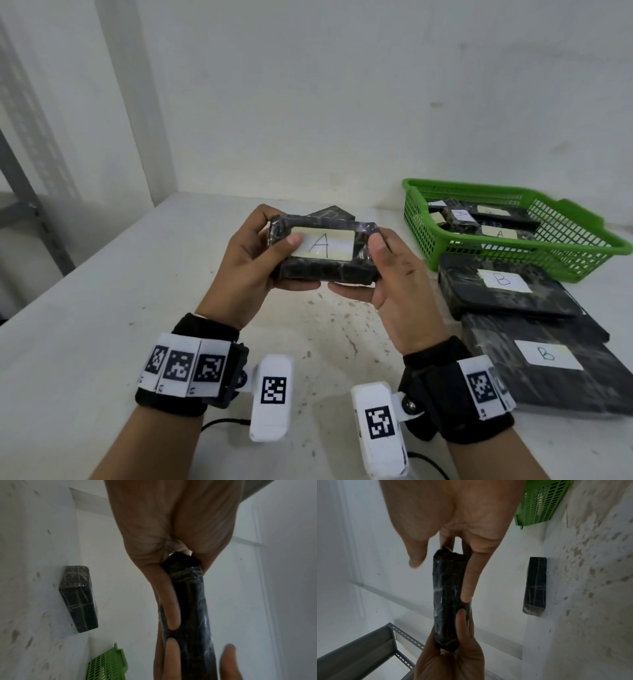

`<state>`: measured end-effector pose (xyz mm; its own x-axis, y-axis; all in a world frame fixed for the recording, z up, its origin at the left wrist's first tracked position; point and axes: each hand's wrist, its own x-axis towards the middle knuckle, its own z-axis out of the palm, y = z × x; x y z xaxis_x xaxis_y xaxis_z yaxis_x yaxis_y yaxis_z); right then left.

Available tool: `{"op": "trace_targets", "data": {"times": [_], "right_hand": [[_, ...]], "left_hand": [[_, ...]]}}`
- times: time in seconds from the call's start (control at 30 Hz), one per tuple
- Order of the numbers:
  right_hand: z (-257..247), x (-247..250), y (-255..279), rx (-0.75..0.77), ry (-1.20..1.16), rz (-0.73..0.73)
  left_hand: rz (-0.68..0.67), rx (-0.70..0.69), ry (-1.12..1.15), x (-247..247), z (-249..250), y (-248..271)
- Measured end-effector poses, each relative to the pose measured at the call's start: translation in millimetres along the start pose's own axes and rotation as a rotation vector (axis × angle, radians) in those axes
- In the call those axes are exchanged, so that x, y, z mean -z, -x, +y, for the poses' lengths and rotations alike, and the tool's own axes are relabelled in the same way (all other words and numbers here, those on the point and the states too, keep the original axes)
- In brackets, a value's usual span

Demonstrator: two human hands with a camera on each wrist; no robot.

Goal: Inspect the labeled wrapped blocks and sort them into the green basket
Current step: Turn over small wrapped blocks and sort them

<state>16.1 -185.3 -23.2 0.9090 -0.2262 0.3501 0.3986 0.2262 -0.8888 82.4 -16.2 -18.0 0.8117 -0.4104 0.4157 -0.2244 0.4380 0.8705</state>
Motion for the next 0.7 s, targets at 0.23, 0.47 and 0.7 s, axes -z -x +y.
{"op": "trace_targets", "data": {"times": [0.23,0.47,0.7], "right_hand": [[-2.4,5.1,0.5,0.020,0.003,0.005],[-1.6,6.5,-1.4,-0.083,-0.041,-0.064],[1.5,8.2,-2.0,-0.108,-0.061,-0.075]], "left_hand": [[-0.110,0.068,0.059,1.1,2.3,0.6],[-0.042,0.079,0.063,2.3,1.7,-1.9],[-0.026,0.050,-0.040,1.6,-1.6,-1.4]]}}
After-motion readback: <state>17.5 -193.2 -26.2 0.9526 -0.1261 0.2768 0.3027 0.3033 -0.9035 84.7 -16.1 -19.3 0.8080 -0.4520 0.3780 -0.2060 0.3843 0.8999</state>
